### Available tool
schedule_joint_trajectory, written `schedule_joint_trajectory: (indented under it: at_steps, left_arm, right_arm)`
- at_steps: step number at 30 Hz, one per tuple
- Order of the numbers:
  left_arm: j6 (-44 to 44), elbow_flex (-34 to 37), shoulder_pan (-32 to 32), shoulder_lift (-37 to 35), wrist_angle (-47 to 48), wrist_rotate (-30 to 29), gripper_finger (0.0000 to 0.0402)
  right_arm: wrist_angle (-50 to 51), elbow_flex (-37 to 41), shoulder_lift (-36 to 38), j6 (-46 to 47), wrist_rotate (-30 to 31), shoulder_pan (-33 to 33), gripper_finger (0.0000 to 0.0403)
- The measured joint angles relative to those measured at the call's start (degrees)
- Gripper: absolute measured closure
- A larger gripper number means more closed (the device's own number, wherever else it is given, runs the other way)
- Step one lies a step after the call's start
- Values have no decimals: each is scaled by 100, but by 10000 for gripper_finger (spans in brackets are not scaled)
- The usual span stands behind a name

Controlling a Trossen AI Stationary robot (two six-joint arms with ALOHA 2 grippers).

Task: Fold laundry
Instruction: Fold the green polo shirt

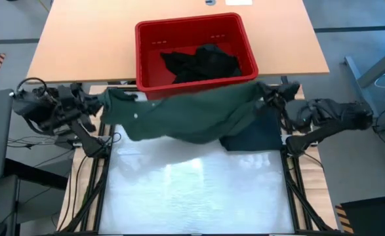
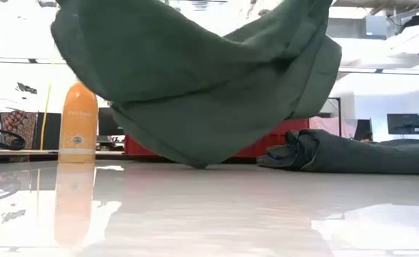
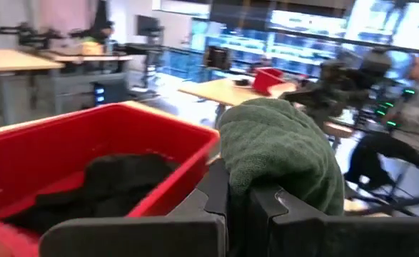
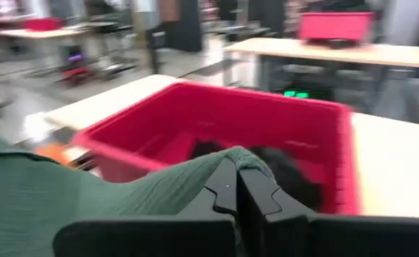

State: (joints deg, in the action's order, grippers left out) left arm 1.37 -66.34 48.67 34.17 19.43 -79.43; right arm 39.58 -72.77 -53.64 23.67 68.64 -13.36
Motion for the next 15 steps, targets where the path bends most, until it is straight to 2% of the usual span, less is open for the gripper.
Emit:
schedule_joint_trajectory:
  at_steps: [2,4,6,8,9,12,15]
  left_arm:
    - [-69,1,-61,-150,6,10,401]
    - [-206,-1,-112,-298,3,237,401]
    - [-472,-7,-127,-390,58,626,401]
    - [-1078,-7,-127,-426,448,1230,401]
    - [-1559,-7,-127,-428,781,1635,401]
    - [-3601,120,-127,-372,1999,2948,401]
    - [-5547,716,-125,-138,2749,4198,401]
  right_arm:
    - [-73,0,12,-116,-49,448,386]
    - [-290,0,51,-381,-758,855,386]
    - [-356,-2,111,-392,-2083,1114,386]
    - [-57,-4,148,130,-3734,1275,386]
    - [237,-4,114,478,-4423,1297,386]
    - [1322,226,-65,1513,-5709,907,386]
    - [1951,886,-213,2503,-6205,189,386]
